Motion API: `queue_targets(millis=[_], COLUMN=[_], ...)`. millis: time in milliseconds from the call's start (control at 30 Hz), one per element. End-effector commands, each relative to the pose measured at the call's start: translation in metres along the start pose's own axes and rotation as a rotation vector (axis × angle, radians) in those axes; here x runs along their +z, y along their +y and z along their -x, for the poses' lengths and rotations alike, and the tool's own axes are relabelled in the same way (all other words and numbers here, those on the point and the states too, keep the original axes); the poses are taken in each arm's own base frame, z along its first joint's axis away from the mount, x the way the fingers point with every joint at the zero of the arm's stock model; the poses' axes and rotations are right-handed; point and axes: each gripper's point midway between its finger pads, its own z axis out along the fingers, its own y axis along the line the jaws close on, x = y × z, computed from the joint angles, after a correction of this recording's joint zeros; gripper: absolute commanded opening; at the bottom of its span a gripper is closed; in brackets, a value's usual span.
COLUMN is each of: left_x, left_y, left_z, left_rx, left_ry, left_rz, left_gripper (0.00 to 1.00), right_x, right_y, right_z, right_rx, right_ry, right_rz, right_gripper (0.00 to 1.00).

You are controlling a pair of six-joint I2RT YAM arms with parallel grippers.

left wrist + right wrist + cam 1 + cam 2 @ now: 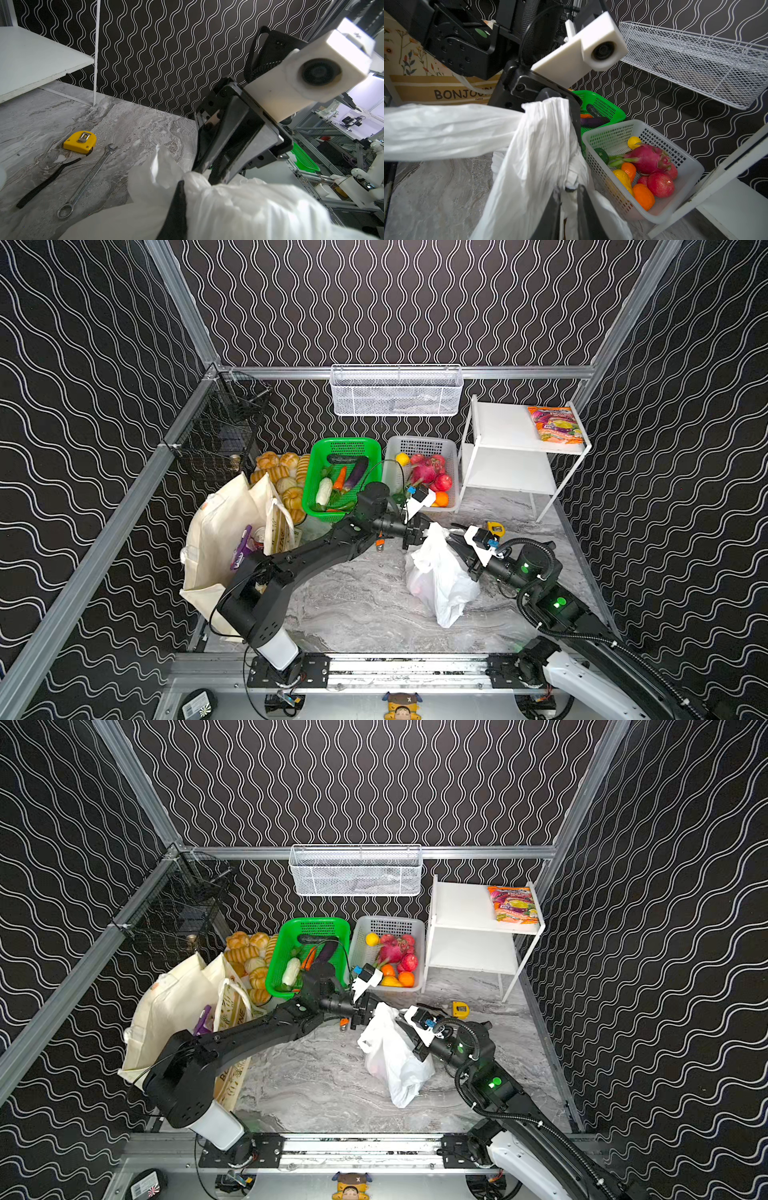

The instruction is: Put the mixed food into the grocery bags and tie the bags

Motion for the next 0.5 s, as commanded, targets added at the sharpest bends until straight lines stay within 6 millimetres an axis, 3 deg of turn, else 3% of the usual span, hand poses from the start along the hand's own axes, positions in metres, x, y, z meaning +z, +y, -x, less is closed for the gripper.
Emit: queue_targets(millis=[0,367,467], left_x=[0.0,0.002,0.003], left_y=[-0.004,-0.013,-0.014], left_z=[0.005,0.002,0.001], left_rx=[0.024,0.039,0.037], left_ry=[-0.006,0.011,0.02], left_rz=[-0.019,-0.065,-0.073], left_gripper=[0.08,0.08,0.08], right_x=[0.001,0.007,0.007], right_y=[0.0,-0.008,-0.009], right_z=[0.011,0.009,0.01], right_rx=[-0.063,-0.082,-0.087], right_ry=[-0.042,-0.026,-0.03], right_rz=[0.002,-0.034,-0.035], right_gripper=[0.17,0.23,0.2])
